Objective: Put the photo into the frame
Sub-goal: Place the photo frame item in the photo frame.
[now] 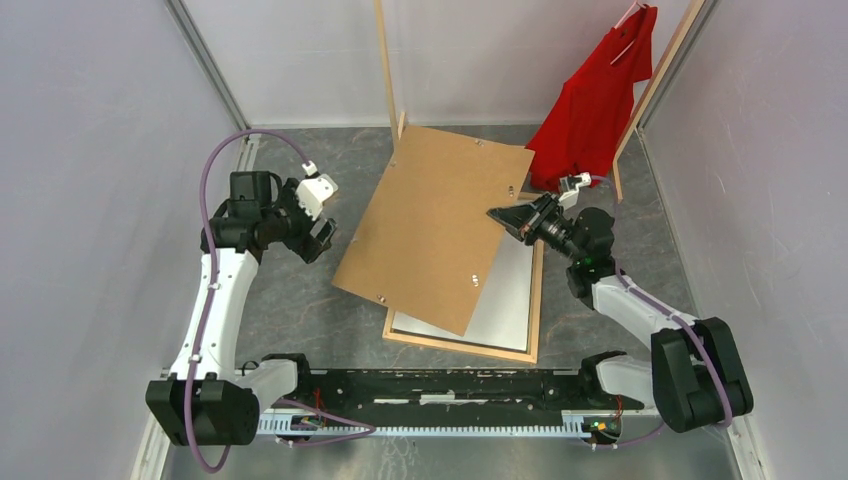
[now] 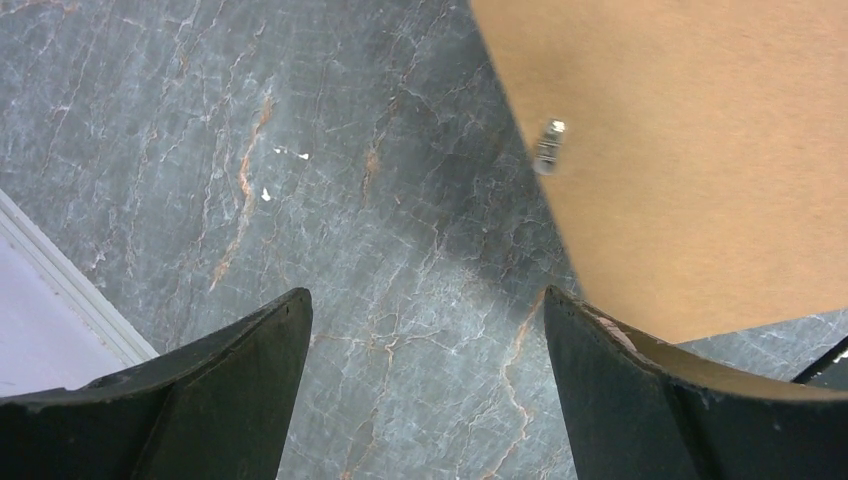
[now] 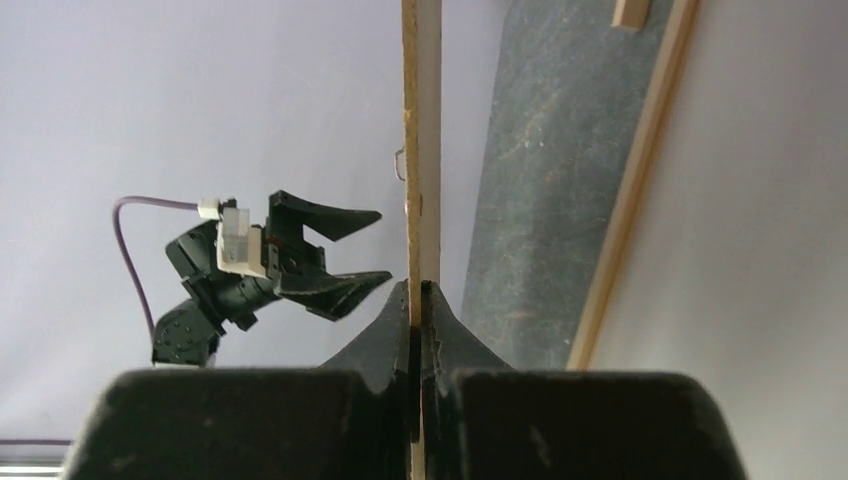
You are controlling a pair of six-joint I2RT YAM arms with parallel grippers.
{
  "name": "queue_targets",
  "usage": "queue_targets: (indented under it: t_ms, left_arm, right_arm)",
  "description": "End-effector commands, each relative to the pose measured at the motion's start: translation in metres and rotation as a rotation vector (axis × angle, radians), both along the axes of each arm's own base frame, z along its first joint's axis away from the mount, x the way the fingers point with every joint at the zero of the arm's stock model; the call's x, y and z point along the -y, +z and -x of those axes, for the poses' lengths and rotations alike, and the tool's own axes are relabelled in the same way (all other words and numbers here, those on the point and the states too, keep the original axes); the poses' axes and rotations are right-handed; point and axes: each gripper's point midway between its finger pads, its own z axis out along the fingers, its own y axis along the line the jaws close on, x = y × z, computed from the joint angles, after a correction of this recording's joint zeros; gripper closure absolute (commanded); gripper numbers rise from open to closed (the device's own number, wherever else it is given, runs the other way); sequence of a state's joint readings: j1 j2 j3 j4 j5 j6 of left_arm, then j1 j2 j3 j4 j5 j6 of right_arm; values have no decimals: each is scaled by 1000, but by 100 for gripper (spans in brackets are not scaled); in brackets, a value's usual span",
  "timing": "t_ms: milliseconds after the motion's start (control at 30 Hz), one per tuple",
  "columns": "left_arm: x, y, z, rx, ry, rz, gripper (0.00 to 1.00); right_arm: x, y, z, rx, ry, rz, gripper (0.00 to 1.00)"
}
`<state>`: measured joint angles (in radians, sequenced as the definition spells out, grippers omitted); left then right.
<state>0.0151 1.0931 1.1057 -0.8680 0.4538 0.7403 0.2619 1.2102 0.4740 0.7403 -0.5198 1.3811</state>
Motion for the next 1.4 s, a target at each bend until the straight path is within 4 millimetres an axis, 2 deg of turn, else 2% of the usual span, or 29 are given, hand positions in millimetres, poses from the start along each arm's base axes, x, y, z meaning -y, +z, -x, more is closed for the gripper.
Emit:
queue_targets:
  t_ms: [0, 67, 233, 400, 467, 733, 867, 1133, 1367]
  left_arm:
    - [-11, -10, -9, -21, 24, -61, 8]
    - [-13, -24, -11, -51, 28, -71, 8]
    - [-8, -50, -21, -77, -5, -55, 8]
    - [13, -74, -30, -114, -100, -24, 10]
    - [20, -84, -34, -147, -125, -12, 11]
    - [47, -117, -41, -219, -248, -6, 14]
    - [59, -131, -40, -253, -301, 6, 15]
    - [72, -149, -40, -293, -346, 14, 20]
    - [80, -156, -36, -313, -370, 11, 24]
  right_arm:
    - [4, 2, 23, 41, 149, 52, 100]
    - [10, -13, 30, 8, 188, 101, 100]
    - [25, -36, 41, -41, 212, 166, 100]
    - [46, -58, 48, -112, 196, 187, 100]
    - [56, -63, 47, -129, 181, 183, 100]
    - [74, -87, 40, -181, 185, 234, 100]
    - [77, -87, 27, -180, 190, 247, 100]
    - [78, -74, 2, -118, 222, 255, 100]
    - [80, -88, -9, -138, 241, 270, 100]
